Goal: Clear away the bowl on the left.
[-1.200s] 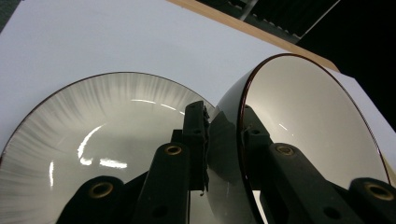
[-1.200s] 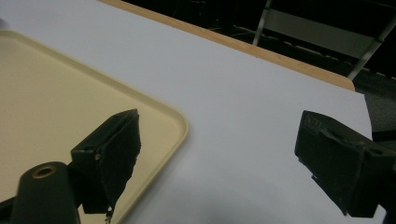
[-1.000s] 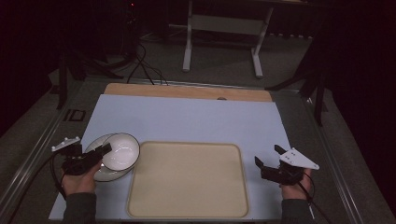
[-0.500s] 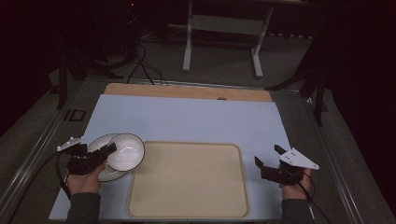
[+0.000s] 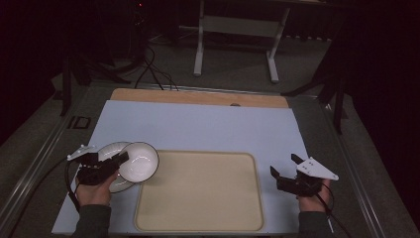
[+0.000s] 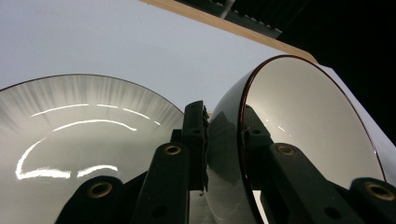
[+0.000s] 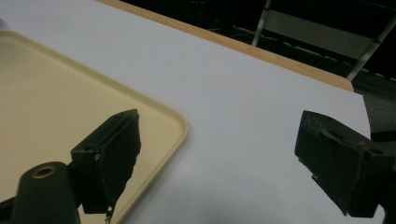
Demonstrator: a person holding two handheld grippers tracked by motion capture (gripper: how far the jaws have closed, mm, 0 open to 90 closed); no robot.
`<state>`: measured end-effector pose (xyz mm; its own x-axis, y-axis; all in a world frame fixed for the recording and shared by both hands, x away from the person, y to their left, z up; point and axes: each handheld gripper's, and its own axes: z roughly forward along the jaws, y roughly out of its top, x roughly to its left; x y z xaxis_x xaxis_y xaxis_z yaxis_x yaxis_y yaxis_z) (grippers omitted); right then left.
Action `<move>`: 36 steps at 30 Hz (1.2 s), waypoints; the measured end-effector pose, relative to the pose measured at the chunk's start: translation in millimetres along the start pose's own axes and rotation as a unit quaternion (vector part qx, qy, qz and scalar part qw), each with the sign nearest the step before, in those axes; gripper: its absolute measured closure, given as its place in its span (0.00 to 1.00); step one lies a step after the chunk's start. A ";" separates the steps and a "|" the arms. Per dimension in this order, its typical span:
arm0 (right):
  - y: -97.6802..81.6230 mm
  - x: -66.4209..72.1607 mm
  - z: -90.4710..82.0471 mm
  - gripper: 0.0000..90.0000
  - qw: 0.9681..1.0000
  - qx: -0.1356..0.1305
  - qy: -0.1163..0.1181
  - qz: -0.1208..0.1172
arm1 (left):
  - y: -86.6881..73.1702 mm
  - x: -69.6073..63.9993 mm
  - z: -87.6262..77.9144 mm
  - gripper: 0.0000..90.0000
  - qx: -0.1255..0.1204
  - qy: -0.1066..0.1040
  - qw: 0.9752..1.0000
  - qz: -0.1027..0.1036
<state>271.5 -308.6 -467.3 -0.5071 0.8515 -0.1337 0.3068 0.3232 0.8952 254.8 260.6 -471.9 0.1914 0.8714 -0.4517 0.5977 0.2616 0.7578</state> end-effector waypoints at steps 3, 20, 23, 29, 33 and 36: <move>0.0 0.1 0.0 0.15 1.000 0.000 0.000 0.000 | -0.3 -1.6 0.9 0.87 0.001 -0.004 1.000 0.003; 0.0 0.0 -0.1 0.15 1.000 -0.002 -0.001 -0.001 | -3.7 -11.3 9.8 0.87 0.011 -0.016 1.000 0.010; 0.0 0.0 -0.1 0.15 1.000 -0.001 -0.001 0.000 | -4.0 -12.1 10.6 0.87 0.012 -0.018 1.000 0.013; -0.1 0.0 -0.2 0.15 1.000 -0.001 -0.001 0.001 | -4.9 -15.3 13.0 0.87 0.013 -0.020 1.000 0.017; -0.1 0.0 -0.1 0.15 1.000 -0.001 -0.002 0.000 | -5.5 -17.9 15.0 0.87 0.013 -0.025 0.999 0.019; -0.1 -0.1 -0.2 0.15 1.000 -0.001 -0.001 0.001 | -5.8 -19.6 16.6 0.87 0.015 -0.026 0.999 0.023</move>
<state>271.3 -308.8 -467.2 -0.5044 0.8531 -0.1336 0.3066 0.3216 0.8958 260.4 235.1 -475.3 0.2585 0.8596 -0.4407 0.6098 0.2086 0.7646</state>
